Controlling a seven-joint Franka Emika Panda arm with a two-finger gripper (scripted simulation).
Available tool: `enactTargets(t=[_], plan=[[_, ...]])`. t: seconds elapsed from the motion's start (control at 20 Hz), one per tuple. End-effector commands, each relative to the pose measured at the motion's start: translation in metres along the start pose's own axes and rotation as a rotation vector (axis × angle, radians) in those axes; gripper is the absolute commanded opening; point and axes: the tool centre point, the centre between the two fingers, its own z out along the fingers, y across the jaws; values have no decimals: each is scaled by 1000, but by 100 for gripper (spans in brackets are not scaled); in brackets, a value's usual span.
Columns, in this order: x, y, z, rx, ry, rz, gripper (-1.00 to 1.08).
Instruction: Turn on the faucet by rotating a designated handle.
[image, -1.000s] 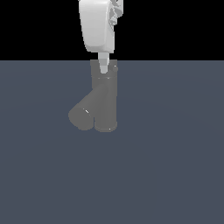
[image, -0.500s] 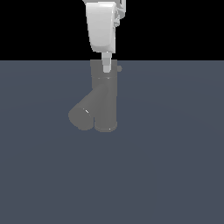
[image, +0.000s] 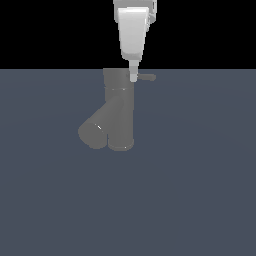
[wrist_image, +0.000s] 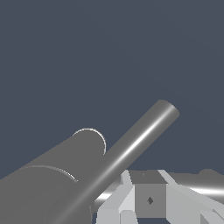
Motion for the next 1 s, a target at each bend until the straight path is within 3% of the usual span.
enactTargets(t=[0.0, 0.95], plan=[[25, -10, 0, 9, 2, 37, -100], [68, -42, -1, 8, 2, 58, -100]])
